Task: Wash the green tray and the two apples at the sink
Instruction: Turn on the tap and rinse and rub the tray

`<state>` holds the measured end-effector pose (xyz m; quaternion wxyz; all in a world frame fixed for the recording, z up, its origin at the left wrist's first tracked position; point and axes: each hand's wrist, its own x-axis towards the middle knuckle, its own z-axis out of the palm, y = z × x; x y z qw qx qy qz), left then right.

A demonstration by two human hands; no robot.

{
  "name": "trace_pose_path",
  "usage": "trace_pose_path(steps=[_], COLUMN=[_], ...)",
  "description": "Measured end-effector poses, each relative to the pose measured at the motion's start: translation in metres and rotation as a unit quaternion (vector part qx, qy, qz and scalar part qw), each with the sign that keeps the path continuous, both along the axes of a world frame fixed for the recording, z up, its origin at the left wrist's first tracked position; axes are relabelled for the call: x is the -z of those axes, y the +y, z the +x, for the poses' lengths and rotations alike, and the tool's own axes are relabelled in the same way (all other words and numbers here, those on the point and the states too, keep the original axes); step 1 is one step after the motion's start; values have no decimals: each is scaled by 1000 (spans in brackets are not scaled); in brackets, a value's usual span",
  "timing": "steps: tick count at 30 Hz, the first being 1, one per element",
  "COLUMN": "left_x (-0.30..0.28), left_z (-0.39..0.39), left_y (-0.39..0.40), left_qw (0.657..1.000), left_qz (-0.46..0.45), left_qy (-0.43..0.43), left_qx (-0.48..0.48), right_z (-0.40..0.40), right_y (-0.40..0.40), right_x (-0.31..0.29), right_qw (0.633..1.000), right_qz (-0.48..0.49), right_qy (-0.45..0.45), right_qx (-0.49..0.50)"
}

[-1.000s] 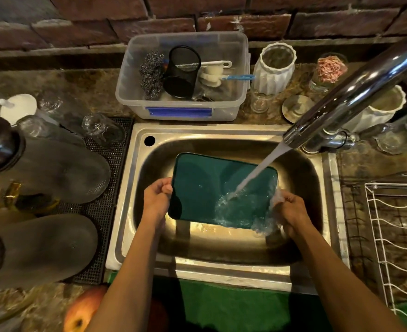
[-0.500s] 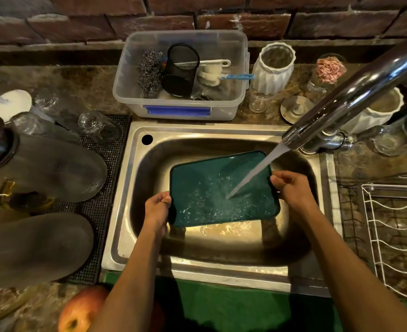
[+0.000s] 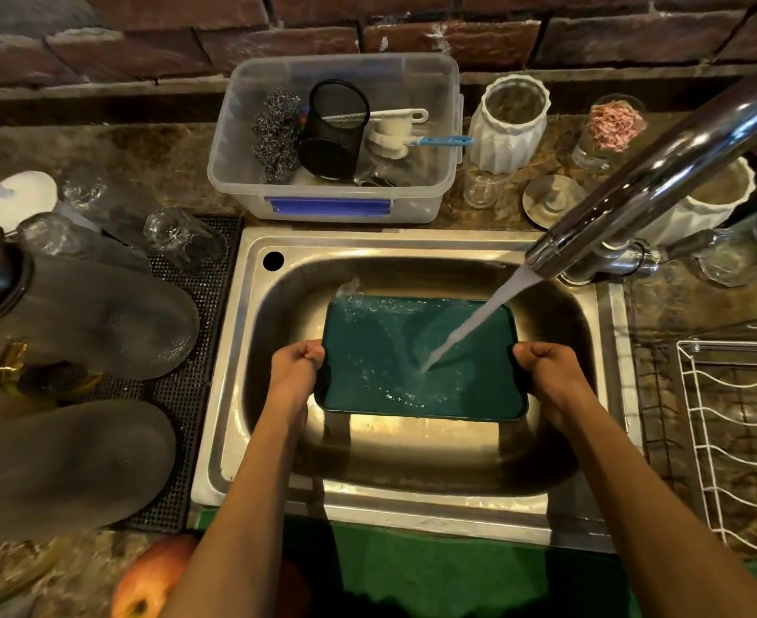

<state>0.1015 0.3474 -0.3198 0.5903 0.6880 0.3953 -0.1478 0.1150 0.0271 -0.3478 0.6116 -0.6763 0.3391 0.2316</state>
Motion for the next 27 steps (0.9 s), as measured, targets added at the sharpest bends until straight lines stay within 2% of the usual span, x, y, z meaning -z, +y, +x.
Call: trace_pose_path(steps=[8,12,19,27], left_x=[-26,-28,-18,13], left_z=[18,20,13,-7], left_y=[-5,-4,-1,-5], left_qw=[996,992,994,998], left_qz=[1,8,11,-52], left_qy=[-68,-88,-84,-4], left_qx=[52,91,73,-22], right_z=[-16,-20,-17,10], right_y=[0,1,-1,-2], right_x=[10,10,6,-26], right_qw=[996,994,994,993], right_qz=[34,48,82,50], right_qy=[77,80,13,-107], right_qx=[37,50,68,8])
